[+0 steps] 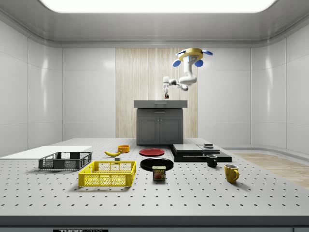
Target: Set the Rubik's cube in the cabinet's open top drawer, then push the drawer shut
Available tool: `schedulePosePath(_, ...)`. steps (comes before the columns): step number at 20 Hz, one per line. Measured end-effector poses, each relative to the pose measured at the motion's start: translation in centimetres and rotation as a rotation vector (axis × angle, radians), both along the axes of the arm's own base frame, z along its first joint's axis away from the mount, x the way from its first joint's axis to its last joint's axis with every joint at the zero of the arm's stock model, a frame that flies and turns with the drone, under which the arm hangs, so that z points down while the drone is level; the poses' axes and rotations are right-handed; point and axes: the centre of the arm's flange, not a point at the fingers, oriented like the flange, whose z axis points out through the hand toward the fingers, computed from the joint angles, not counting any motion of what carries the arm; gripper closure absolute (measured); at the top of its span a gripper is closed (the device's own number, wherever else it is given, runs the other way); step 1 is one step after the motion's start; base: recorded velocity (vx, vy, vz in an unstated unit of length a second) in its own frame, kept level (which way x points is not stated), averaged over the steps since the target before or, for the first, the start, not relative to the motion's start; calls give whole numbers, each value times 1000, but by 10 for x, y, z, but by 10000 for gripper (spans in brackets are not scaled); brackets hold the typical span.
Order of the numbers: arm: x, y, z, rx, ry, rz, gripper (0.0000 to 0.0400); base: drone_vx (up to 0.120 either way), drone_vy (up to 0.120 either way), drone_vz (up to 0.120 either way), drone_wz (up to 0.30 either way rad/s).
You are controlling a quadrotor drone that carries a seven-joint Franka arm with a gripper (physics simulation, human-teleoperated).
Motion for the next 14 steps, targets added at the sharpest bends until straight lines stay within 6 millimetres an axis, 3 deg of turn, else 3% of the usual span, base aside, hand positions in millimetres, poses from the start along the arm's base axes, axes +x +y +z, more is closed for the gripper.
schedulePosePath(9,0,0,0,0,0,0,75,0,-120,0,0)
schedulePosePath(14,0,0,9,0,0,0,75,0,-16,0,0)
